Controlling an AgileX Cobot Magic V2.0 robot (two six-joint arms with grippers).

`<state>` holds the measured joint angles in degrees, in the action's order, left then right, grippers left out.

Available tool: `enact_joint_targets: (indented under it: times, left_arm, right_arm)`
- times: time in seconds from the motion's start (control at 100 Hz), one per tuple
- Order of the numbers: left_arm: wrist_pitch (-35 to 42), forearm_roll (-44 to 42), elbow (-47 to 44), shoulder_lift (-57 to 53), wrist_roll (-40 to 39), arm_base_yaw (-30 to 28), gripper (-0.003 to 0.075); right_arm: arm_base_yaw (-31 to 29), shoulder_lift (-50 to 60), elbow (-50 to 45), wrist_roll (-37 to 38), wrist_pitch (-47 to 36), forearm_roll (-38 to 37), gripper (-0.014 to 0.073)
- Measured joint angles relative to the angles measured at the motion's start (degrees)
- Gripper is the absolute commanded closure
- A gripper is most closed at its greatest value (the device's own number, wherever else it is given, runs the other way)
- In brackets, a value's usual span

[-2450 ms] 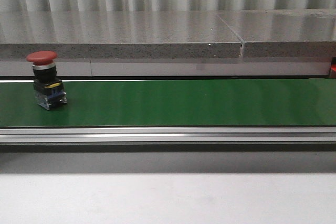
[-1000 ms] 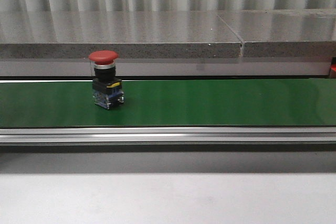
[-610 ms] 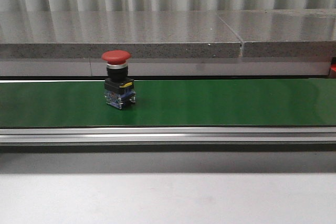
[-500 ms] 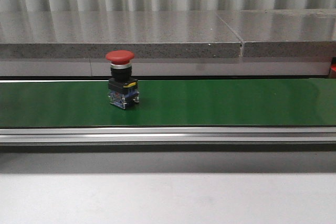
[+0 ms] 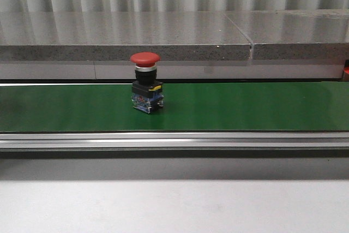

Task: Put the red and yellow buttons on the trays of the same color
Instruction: 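Set the yellow button on the green belt and release it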

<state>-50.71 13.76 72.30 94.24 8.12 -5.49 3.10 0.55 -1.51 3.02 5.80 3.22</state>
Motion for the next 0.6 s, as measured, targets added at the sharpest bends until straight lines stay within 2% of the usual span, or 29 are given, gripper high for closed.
enact_joint_targets:
  times: [0.31, 0.45, 0.6]
  left_arm:
    - [1.51, 0.0, -0.1, -10.54, 2.78, 4.76, 0.0101]
    - [6.75, 0.0, -4.1, -19.0, 3.13, 7.54, 0.0101]
    - [13.82, 0.0, -12.61, -29.43, 3.13, 10.32, 0.0101]
  right_arm:
    - [0.0, 0.0, 0.0, 0.0, 0.0, 0.0, 0.0661]
    - [0.0, 0.0, 0.0, 0.0, 0.0, 0.0, 0.0661]
    - [0.0, 0.0, 0.0, 0.0, 0.0, 0.0, 0.0661]
